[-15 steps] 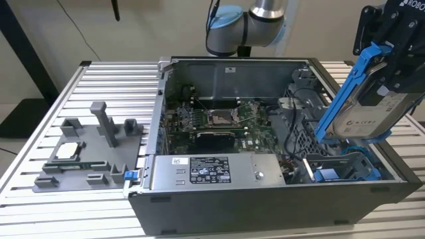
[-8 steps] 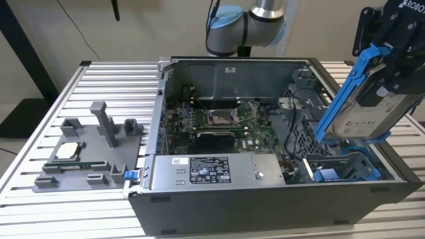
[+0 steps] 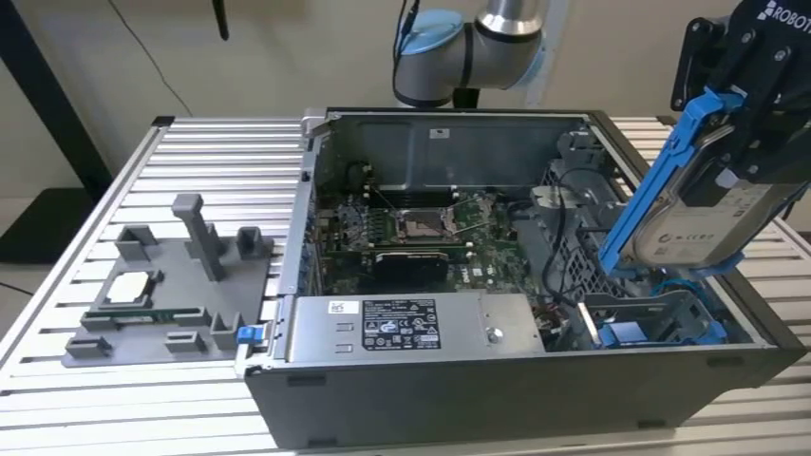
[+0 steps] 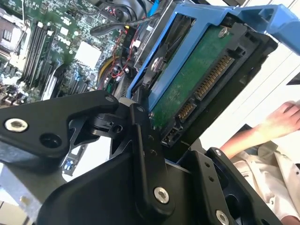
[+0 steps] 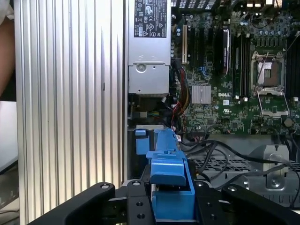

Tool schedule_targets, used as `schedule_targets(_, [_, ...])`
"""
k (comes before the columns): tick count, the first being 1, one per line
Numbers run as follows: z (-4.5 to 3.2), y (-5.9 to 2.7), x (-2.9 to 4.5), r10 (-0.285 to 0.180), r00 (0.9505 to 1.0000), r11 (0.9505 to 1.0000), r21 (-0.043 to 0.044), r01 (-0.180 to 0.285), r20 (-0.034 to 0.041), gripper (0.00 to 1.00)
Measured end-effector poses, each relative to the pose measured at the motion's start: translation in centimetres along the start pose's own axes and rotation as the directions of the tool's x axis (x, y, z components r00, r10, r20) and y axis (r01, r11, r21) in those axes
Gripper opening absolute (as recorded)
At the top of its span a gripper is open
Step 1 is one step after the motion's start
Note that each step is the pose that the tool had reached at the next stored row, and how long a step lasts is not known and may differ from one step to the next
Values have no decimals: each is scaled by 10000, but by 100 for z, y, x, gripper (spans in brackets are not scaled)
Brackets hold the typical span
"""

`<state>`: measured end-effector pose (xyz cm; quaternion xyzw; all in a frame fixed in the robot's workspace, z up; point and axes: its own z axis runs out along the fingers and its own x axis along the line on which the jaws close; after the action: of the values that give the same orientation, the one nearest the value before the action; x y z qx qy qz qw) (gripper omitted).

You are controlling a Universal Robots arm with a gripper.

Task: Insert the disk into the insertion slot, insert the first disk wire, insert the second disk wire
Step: 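Insert the disk into the insertion slot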

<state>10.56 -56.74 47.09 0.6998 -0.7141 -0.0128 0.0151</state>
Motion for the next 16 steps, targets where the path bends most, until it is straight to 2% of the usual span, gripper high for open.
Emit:
schedule_targets(8, [11, -1, 0, 0, 10000, 10000, 0, 0, 2, 0])
schedule_targets(16, [67, -3, 0, 0, 10000, 10000, 0, 0, 2, 0])
